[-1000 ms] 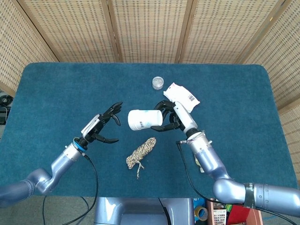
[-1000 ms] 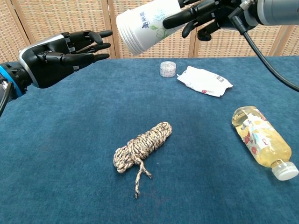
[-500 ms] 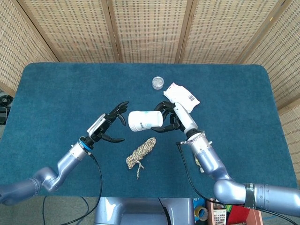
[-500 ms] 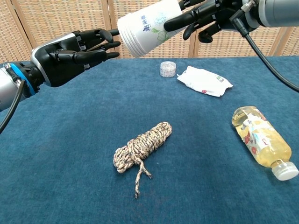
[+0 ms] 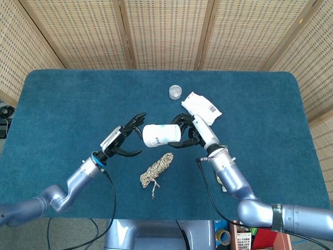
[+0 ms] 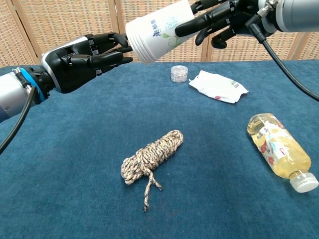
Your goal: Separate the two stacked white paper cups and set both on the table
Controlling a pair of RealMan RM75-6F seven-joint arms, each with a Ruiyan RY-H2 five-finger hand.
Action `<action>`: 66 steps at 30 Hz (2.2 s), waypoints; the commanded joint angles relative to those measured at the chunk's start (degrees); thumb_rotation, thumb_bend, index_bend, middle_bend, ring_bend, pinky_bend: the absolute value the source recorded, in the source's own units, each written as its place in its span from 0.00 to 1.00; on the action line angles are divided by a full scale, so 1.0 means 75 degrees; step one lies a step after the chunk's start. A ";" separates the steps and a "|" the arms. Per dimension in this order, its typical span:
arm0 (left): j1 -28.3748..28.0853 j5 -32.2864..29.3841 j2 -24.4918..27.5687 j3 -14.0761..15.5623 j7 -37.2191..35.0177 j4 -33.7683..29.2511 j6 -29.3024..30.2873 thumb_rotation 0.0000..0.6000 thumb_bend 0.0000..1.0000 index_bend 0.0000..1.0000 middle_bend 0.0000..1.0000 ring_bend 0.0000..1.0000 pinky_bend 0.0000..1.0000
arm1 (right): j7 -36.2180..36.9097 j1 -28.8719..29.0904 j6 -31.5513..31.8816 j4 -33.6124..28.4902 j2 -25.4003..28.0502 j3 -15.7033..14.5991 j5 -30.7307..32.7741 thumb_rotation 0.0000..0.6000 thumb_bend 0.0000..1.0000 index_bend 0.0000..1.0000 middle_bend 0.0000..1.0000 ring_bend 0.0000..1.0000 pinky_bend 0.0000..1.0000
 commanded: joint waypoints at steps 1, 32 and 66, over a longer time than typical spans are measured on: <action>-0.0030 -0.0010 -0.0031 -0.0006 0.0016 -0.0024 -0.0032 1.00 0.31 0.50 0.00 0.00 0.00 | 0.0006 0.0009 0.0001 -0.0002 -0.0008 -0.0005 -0.0005 1.00 0.30 0.78 0.68 0.58 0.83; -0.0214 -0.0182 -0.0268 -0.0127 0.0293 -0.0292 -0.0249 1.00 0.36 0.50 0.00 0.00 0.00 | 0.0103 0.0021 -0.0044 -0.0028 0.0029 -0.0061 -0.0047 1.00 0.30 0.78 0.68 0.58 0.83; -0.0216 -0.0582 -0.0537 -0.0519 0.0863 -0.0678 -0.0361 1.00 0.36 0.68 0.00 0.00 0.00 | 0.0266 -0.0040 -0.0147 -0.0053 0.0116 -0.0130 -0.0178 1.00 0.30 0.78 0.68 0.58 0.83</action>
